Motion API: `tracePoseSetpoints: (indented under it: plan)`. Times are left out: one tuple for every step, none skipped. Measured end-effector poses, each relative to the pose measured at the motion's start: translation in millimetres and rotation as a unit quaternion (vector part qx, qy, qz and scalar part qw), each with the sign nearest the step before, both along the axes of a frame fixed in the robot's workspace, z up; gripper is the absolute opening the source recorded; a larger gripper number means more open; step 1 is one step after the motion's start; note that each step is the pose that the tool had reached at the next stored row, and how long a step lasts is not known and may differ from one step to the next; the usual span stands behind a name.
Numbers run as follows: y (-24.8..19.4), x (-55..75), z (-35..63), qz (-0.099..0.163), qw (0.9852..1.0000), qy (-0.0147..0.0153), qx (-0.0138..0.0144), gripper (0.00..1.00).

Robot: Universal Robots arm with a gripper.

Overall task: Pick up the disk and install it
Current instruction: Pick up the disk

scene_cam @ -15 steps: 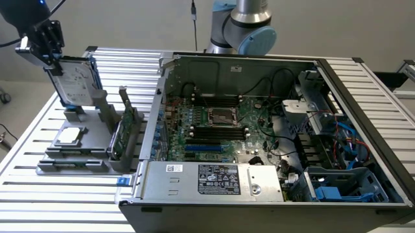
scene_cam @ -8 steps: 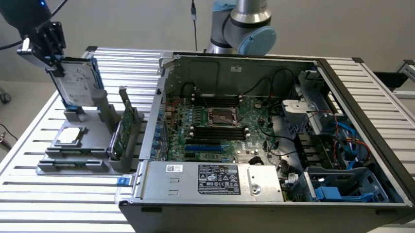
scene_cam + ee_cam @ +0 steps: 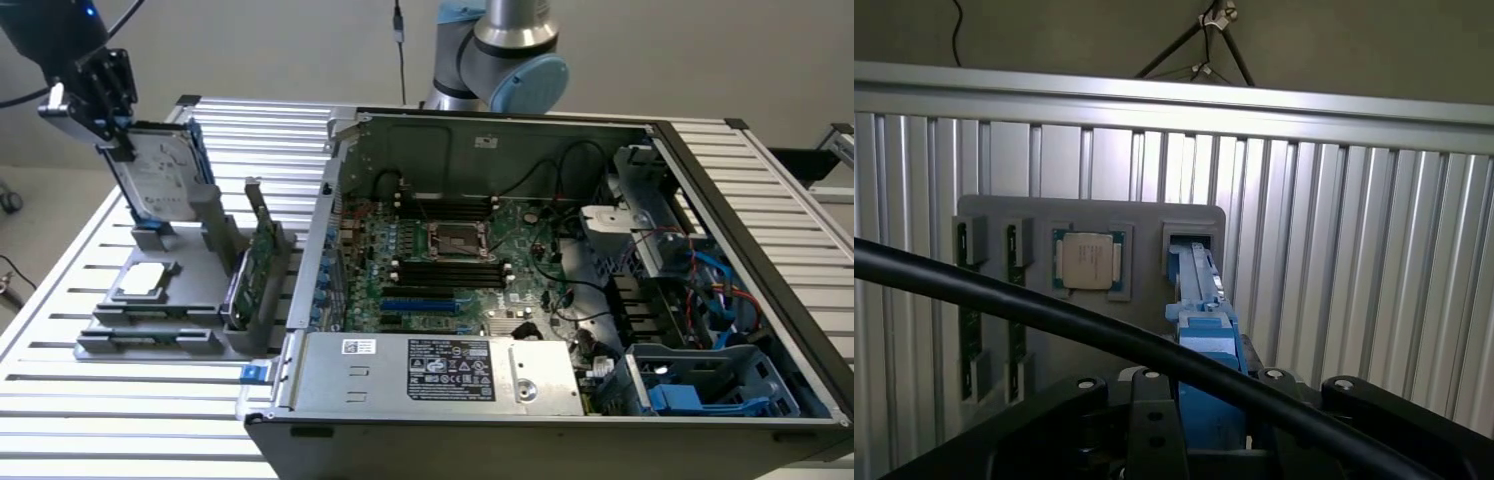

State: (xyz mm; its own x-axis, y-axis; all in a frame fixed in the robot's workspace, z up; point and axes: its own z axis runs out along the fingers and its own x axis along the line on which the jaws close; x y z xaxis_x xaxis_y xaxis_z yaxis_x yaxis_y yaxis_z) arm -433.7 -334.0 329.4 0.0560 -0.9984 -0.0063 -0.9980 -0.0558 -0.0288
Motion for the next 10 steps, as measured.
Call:
tracePoseSetpoints:
  plan:
    - [0.0,0.0,-0.4,0.0,1.0,0.0,0.0,0.33]
    - [0.0,0.0,-0.8,0.0,1.0,0.0,0.0,0.33]
    - [0.0,0.0,-1.3,0.0,1.0,0.0,0.0,0.33]
    - [0.0,0.0,-1.7,0.0,1.0,-0.0001,0.0,0.33]
    - [0.0,0.0,-2.2,0.0,1.0,-0.0001,0.0,0.33]
    - [0.0,0.0,-2.6,0.0,1.0,-0.0001,0.0,0.33]
    - [0.0,0.0,-3.0,0.0,1.0,-0.0001,0.0,0.33]
    - [0.0,0.0,-3.5,0.0,1.0,-0.0001,0.0,0.33]
    - [0.0,-0.1,-3.9,0.0,1.0,-0.0001,0.0,0.33]
    - [0.0,0.0,-4.2,0.0,1.0,-0.0001,0.0,0.33]
